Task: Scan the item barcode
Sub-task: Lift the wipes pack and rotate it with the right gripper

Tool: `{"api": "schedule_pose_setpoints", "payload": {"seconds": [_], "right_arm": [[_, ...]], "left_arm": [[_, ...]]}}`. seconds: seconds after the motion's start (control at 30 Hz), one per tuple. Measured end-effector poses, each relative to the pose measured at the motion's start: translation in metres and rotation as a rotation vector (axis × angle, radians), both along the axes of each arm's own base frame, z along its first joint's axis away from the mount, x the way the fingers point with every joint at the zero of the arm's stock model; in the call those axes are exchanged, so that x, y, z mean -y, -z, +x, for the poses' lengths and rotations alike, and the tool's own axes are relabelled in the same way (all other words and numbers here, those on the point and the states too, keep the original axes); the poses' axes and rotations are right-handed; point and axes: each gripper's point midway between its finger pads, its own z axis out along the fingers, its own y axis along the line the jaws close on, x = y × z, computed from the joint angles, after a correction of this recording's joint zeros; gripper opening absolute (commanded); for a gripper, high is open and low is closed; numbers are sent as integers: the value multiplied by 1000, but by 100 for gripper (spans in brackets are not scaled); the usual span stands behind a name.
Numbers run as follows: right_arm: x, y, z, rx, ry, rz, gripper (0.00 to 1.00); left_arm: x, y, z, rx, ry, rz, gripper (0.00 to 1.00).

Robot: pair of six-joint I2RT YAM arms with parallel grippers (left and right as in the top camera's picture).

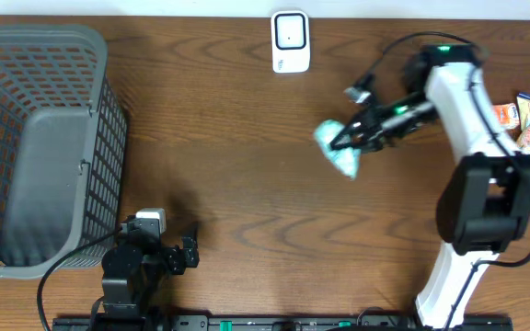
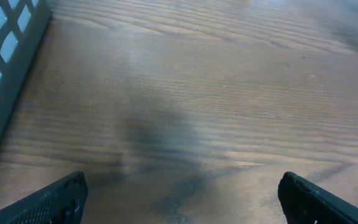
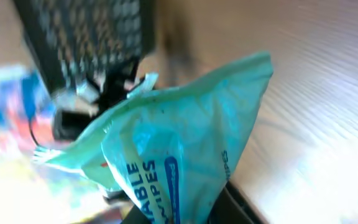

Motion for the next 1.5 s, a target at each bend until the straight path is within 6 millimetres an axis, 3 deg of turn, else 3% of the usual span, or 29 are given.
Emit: {"api": "schedule_pose_setpoints", "payload": {"seconds": [0.23,0.37,0.7,0.87,1.03,1.5], "right_arm": [[-78,-17,-44,334,-322,316,1],[-98,-42,-41,427,-280,492,1],[-86,-87,-7,347,-91,540,1],[-80,-101,-14,70,-8,427,1],[-71,-91,-19,-315,118,183,1],[-18,-73,9,-887,504,-79,1]], "left_arm": [[0,0,0,0,0,0,98],[0,0,0,0,0,0,98],[0,0,0,0,0,0,98],[0,0,0,0,0,0,98],[0,0,0,0,0,0,98],[0,0,0,0,0,0,98]]}}
